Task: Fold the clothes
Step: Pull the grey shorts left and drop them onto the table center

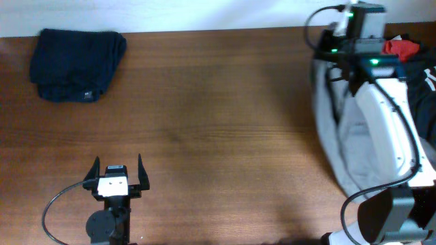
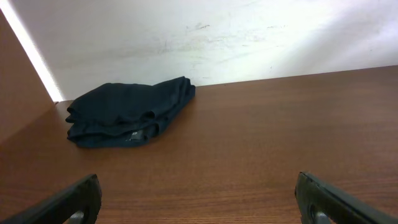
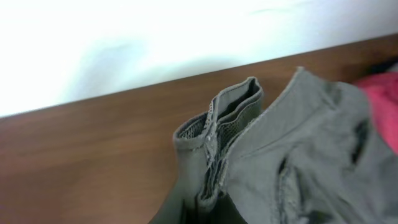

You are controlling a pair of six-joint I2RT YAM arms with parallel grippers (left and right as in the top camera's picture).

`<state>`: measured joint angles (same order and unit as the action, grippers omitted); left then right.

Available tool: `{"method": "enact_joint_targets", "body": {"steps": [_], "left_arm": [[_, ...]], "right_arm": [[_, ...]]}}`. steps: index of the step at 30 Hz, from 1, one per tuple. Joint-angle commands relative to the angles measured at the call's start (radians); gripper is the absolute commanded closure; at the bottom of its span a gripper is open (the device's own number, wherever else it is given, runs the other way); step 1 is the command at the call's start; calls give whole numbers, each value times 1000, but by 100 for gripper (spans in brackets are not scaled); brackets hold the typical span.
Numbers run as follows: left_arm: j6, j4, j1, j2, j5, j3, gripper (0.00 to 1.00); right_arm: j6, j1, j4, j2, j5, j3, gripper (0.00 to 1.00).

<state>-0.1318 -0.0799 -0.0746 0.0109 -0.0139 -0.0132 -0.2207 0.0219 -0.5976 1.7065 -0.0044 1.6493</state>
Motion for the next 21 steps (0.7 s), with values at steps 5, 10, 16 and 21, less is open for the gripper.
{"method": "enact_joint_targets", "body": {"steps": [5, 10, 16, 21], "left_arm": [[-13, -4, -5, -6, 11, 4, 1], [-13, -4, -5, -6, 11, 4, 1], [-13, -4, -5, -6, 11, 4, 1], [-13, -4, -5, -6, 11, 4, 1]], "right_arm": [[-33, 218, 9, 54, -67, 12, 96], [-108, 338, 41, 153, -160, 10, 96], [-190, 462, 136, 272, -356, 10, 96], [-242, 562, 174, 306, -416, 10, 96]]}}
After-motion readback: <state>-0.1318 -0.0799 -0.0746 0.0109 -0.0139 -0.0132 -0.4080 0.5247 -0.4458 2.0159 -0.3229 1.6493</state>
